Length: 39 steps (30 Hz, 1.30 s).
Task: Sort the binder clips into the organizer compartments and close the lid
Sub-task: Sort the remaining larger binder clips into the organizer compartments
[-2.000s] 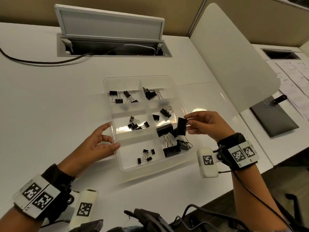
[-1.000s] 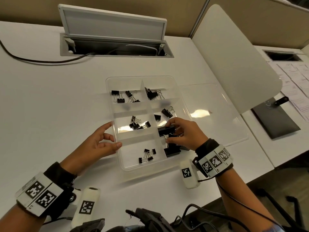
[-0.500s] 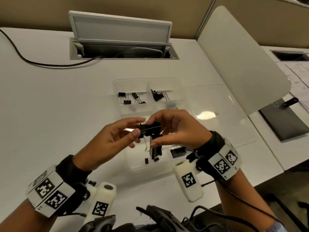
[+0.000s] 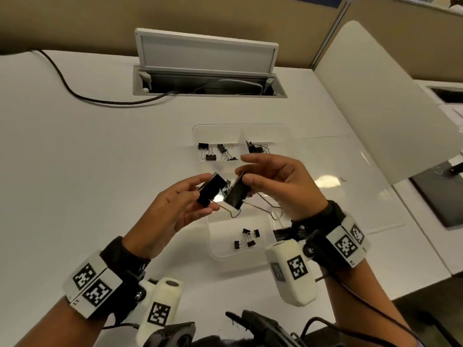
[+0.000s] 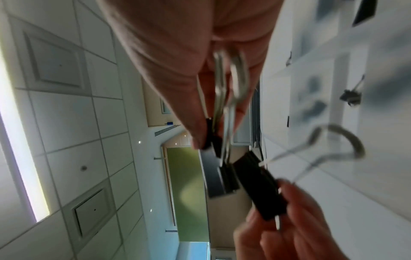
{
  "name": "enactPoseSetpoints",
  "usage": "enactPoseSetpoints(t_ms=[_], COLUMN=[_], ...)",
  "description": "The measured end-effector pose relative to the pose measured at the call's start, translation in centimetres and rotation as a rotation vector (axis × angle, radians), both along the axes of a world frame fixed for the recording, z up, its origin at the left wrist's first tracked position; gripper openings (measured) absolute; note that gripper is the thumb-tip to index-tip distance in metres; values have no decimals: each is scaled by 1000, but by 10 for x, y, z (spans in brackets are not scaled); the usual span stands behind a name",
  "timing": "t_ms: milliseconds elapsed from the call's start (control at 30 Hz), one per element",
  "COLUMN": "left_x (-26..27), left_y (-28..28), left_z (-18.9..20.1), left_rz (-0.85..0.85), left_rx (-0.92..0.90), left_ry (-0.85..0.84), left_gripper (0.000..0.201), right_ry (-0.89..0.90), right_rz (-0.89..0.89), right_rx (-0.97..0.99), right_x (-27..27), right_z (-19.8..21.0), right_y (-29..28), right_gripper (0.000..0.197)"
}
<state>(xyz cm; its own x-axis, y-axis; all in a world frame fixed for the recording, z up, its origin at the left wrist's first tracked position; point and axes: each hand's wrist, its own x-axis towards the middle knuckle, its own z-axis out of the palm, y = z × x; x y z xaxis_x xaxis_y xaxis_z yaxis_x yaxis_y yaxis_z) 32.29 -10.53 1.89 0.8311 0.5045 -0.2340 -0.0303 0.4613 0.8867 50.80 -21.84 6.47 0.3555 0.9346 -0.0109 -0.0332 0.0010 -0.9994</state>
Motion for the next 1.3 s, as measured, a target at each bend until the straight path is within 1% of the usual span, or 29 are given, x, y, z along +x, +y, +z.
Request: enactPoseSetpoints(t_ms=[33, 100, 233, 300, 433, 533, 600, 700, 800, 867, 933, 1000, 1100, 1233, 1300], left_x=[1, 3, 2, -1, -5, -7, -8, -9, -10, -11, -12, -13, -15, -16, -17], left_y=[-2, -5, -7, -6, -2, 0, 1, 1, 0, 1, 2, 3, 3, 3, 4], left_z=[1, 3, 4, 4, 7, 10, 10, 12, 13, 12, 12, 11, 10, 8, 6], left_rz=[-12, -31, -47, -45, -30, -43, -68, -112, -116, -115, -105, -81, -52, -61, -88], left_rx=[-22, -66, -105, -122, -139, -135, -96, -52, -41, -34, -43, -41, -60, -127, -106], left_ry=[-5, -15, -23, -22, 15, 35, 59, 79, 82, 77, 68, 73, 73, 53, 54], left_gripper=[33, 36, 32, 30, 43, 42, 41, 38, 38, 38, 39, 41, 42, 36, 43], right_ry=[12, -22, -241, -332, -431, -513, -560, -555, -547, -580, -568, -541, -558, -592, -596], right_rz=[-19, -49, -76, -31, 87, 127, 153, 194, 201, 197, 176, 160, 142, 114, 106], right_rx=[12, 6, 41, 51, 60, 51, 55, 65, 47, 2, -37, -48, -40, -67, -74], right_x=[-2, -7, -15, -16, -16, -16, -17, -20, -21, -22, -23, -25, -30, -32, -32], right_z=[-2, -8, -18, -20, -14, -9, -3, 11, 17, 12, 5, 0, -6, -11, -12], right_y=[2, 6, 11, 12, 11, 10, 10, 10, 11, 13, 14, 14, 14, 13, 12], right_gripper=[32, 30, 29, 28, 31, 28, 26, 25, 23, 22, 21, 21, 22, 22, 21])
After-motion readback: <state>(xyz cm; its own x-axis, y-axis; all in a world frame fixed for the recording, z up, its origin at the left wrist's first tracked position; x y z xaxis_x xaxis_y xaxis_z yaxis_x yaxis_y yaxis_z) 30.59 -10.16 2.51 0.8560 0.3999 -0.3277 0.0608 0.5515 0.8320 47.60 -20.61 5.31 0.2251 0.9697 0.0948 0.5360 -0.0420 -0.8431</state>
